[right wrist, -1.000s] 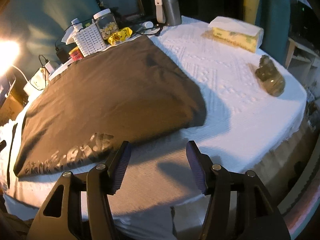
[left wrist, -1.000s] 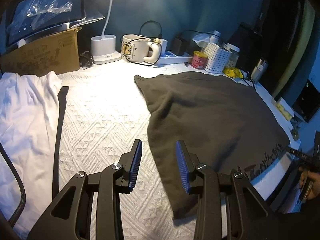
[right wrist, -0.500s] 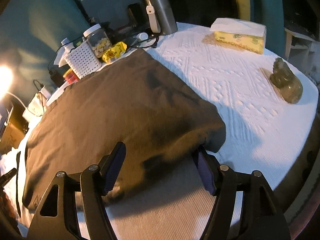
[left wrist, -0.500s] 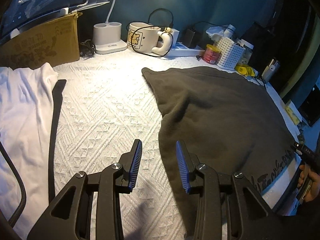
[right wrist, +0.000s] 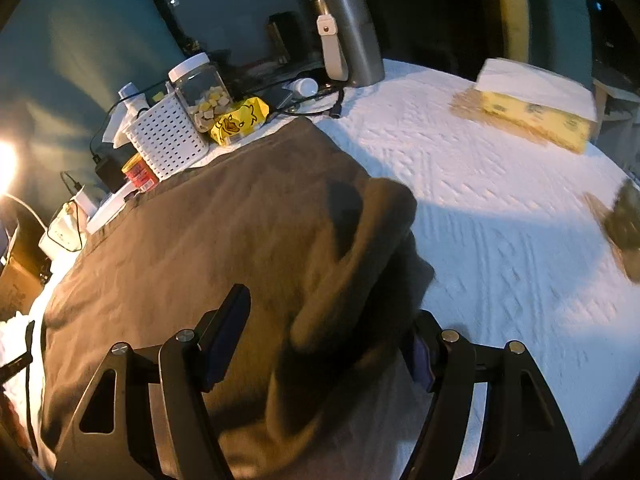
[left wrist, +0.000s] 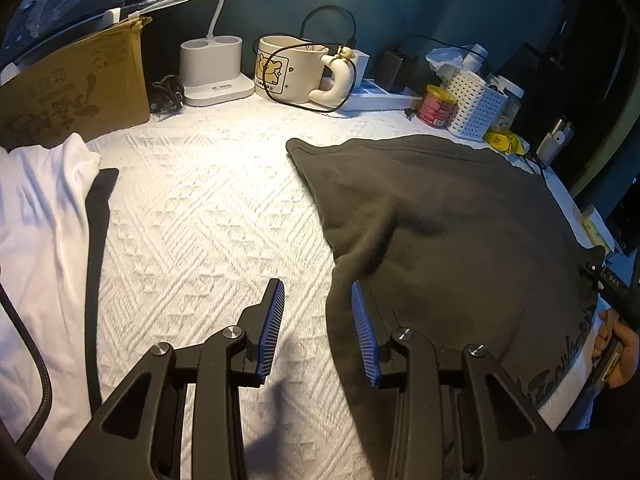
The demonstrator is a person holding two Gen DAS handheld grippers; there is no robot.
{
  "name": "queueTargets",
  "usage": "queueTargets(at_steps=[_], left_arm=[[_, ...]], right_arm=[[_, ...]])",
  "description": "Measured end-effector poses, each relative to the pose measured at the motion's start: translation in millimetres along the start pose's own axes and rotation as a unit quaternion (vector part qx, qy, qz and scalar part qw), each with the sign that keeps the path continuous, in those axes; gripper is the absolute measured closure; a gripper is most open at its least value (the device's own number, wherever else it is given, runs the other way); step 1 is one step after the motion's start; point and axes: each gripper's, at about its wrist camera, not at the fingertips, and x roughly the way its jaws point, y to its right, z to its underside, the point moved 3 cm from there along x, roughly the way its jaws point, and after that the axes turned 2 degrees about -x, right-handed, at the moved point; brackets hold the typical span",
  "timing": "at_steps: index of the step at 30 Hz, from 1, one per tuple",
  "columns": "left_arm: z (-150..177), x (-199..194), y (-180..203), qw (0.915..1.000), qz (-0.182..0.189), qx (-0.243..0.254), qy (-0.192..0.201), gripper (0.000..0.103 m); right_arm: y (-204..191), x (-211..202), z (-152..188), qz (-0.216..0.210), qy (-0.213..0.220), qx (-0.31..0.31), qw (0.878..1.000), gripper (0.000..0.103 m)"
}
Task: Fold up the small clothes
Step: 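Grasp a side edge of the folded shirt with the right gripper and lift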
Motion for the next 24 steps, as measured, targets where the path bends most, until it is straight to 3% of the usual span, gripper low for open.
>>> queueTargets(at_steps=[9, 11, 13, 18, 21, 24], left_arm=[[-5.4, 10.0, -7.7, 0.9998, -0.008, -0.016, -0.005, 0.068], [-5.8, 13.6, -8.3, 0.9998, -0.009, -0.018, -0.009, 0.068], [-6.5, 17.5, -7.7, 0.9997, -0.009, -0.016, -0.014, 0.068], [-12.2, 24.3, -5.1, 0.9998, -0.008, -0.011, -0.016, 0.068], [-16.1, 26.1, -5.8, 0.9998, -0.006, -0.012, -0.013, 0.068], [-19.2, 27.1, -4.8, 0.9999, -0.002, -0.010, -0.011, 0.068]], right_arm=[[-23.3, 31.7, -25.3, -0.019, -0.019, -0.047, 0.999, 0.030], [-29.1, 38.8, -30.6, -0.008, -0.024, -0.068, 0.997, 0.036], [-30.8, 43.4, -34.2, 0.005, -0.025, -0.075, 0.997, 0.053], [-34.9, 51.3, -40.7, 0.020, -0.029, -0.092, 0.995, 0.076], [-39.9, 53.8, -42.0, 0.015, -0.032, -0.104, 0.994, 0.085], [-40.7, 53.5, -42.9, 0.013, -0.032, -0.105, 0.994, 0.087]])
